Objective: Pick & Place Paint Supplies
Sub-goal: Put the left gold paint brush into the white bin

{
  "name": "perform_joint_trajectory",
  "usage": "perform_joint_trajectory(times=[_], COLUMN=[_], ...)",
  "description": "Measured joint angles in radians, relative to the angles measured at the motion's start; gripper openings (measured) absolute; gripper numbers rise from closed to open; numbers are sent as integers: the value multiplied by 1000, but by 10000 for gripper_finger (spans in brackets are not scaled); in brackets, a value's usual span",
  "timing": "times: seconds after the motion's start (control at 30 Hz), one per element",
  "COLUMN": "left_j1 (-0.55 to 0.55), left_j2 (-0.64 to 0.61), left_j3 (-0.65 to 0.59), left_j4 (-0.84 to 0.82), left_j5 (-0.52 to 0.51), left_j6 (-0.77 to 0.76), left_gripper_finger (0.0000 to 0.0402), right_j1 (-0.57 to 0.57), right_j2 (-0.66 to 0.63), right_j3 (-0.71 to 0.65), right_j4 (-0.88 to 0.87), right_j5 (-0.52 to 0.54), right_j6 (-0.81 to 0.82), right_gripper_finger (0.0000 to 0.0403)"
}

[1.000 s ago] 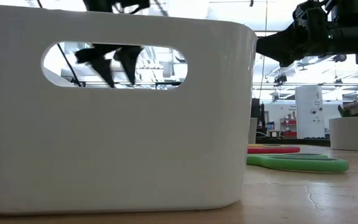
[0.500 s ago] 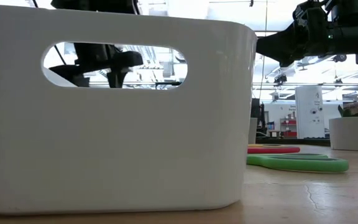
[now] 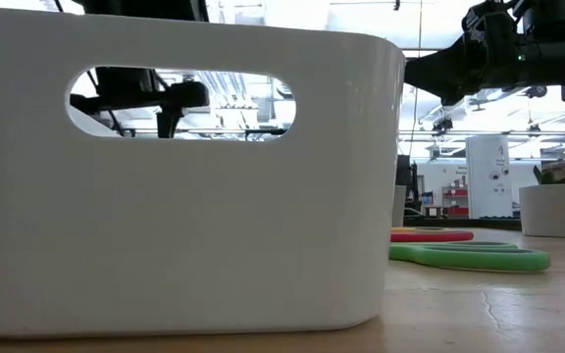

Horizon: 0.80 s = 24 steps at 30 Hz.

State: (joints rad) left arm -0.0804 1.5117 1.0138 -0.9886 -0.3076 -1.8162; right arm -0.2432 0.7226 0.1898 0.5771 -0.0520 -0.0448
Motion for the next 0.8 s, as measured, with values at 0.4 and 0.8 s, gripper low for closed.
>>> perform_joint_trajectory(times=[0.4,0.8], left_j1=[-30,-28], left_j2=[180,187], left_j3=[1,-35], left_j4=[62,103], left_j5=[-25,-223], left_j6=[-63,33], left_gripper_finger=[243,232], right_j1=[1,1], right_j2=[0,0], right_j3=[0,0], right_j4=[0,0], right_j5=[0,0], right_j6=[0,0], right_gripper_finger=[193,193])
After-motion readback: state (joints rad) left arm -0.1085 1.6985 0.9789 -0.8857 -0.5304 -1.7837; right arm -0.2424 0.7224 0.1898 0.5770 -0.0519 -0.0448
